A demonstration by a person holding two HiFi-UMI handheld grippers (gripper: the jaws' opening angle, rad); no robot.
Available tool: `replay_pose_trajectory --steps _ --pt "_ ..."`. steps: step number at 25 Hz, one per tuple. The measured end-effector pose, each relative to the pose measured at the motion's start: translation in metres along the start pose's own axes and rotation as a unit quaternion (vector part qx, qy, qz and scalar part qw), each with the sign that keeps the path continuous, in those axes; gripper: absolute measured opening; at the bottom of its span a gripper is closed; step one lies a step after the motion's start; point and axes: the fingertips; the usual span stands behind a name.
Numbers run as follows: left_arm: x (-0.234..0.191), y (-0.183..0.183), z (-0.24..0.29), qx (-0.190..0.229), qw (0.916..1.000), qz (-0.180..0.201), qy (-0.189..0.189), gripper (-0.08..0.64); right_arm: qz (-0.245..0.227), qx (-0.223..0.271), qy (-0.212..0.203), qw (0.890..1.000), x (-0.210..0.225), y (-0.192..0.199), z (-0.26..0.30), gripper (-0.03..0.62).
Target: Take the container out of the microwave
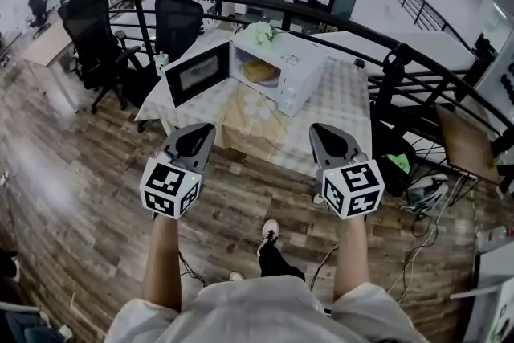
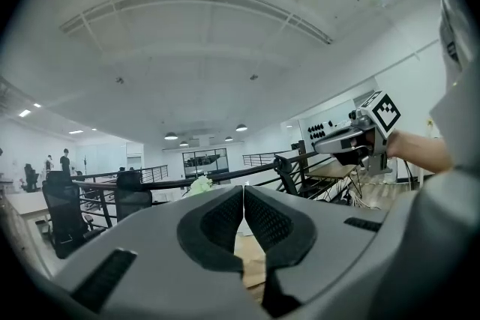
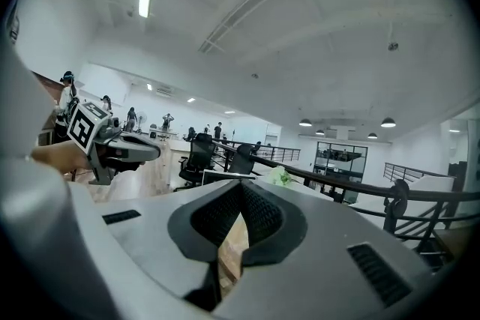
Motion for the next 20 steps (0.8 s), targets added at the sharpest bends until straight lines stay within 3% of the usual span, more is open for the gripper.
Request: replay_pose_trajectory --steps 7,13,16,20 --pt "0.006 0.008 0.009 0.001 0.9998 0.012 -0.013 0.020 -0.002 0.009 -0.005 1.000 0.010 0.014 0.006 0.014" --pt "0.020 -0.001 -0.058 -0.010 0.9995 0.005 -0.028 0.020 0.017 0.016 -0.026 0.999 -0.039 -0.002 -0.036 0.014" --pt "0.015 -0.004 -0.034 -0.008 0.9990 -0.007 -0.044 0.020 0.021 0.019 -0.034 0.999 -0.024 -0.003 -0.023 0.014" --pt "-0.003 -0.025 0.031 -0.014 0.9984 -0.015 -0.052 0.020 0.007 0.011 -0.040 0.999 0.029 -0.020 0.018 0.014"
Point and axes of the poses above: the fingertips, and each gripper's own axes: z forward along the fingers, x to its right, y out of its underside, and after that the axes turned 5 degrees about -y, right-handed
